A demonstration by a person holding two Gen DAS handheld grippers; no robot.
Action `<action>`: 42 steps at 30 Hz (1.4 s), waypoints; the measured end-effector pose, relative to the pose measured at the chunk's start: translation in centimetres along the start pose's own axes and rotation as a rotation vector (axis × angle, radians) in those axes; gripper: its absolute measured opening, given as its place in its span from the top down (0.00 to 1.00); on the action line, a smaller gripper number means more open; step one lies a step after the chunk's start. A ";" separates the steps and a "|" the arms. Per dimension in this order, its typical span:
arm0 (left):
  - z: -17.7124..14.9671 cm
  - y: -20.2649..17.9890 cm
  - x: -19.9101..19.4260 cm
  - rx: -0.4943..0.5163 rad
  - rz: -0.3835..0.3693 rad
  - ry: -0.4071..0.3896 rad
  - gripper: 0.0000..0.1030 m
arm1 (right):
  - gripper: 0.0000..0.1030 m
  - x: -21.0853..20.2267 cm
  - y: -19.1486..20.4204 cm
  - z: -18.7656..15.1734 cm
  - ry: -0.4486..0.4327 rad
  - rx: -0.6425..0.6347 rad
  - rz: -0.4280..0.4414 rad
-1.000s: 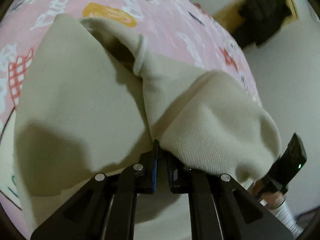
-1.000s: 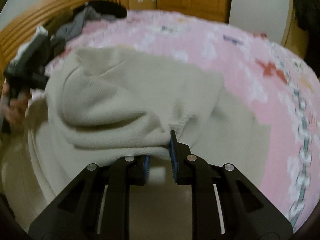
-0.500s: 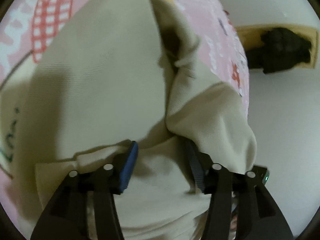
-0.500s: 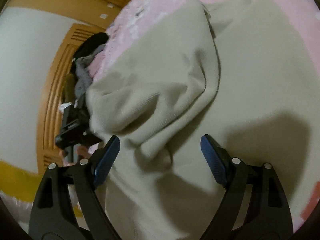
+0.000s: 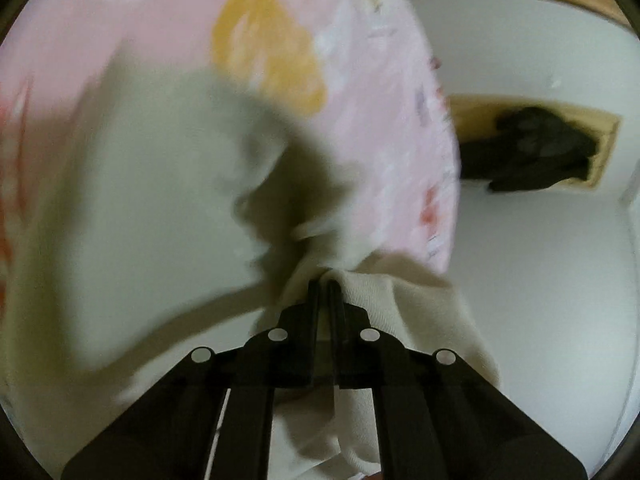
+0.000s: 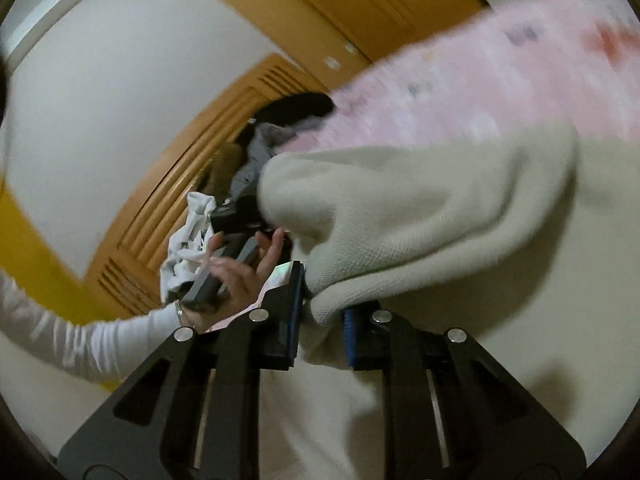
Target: Fold large clothes
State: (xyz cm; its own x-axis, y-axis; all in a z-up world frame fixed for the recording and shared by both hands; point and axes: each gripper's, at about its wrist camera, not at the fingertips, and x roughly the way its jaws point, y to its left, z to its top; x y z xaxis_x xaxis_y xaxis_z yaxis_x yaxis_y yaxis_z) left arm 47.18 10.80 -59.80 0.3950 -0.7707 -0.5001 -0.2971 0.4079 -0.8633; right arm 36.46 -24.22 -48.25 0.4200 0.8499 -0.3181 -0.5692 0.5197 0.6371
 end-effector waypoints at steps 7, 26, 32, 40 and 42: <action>2.3 -1.1 -3.1 0.047 -0.048 -0.052 0.94 | 0.85 4.2 0.6 -4.8 0.282 -0.233 -0.171; -12.7 2.9 -2.4 0.115 0.289 0.174 0.93 | 0.27 11.2 6.5 1.2 0.469 -0.589 -0.402; -13.6 3.7 -0.3 0.074 0.240 0.176 0.93 | 0.87 11.6 5.0 1.1 0.520 -0.584 -0.466; -11.9 1.5 1.5 0.008 0.058 0.163 0.92 | 0.89 8.3 10.0 4.3 0.433 -0.846 -0.531; -11.4 1.3 2.9 -0.010 0.049 0.184 0.92 | 0.89 7.3 11.0 4.8 0.418 -0.877 -0.522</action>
State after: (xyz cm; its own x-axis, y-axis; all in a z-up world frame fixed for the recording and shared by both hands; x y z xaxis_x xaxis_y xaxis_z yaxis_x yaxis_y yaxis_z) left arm 37.98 3.49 -61.63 0.2146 -0.8269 -0.5197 -0.3207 0.4430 -0.8372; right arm 36.65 -12.70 -40.22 0.5766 0.3844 -0.7210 -0.7653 0.5632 -0.3117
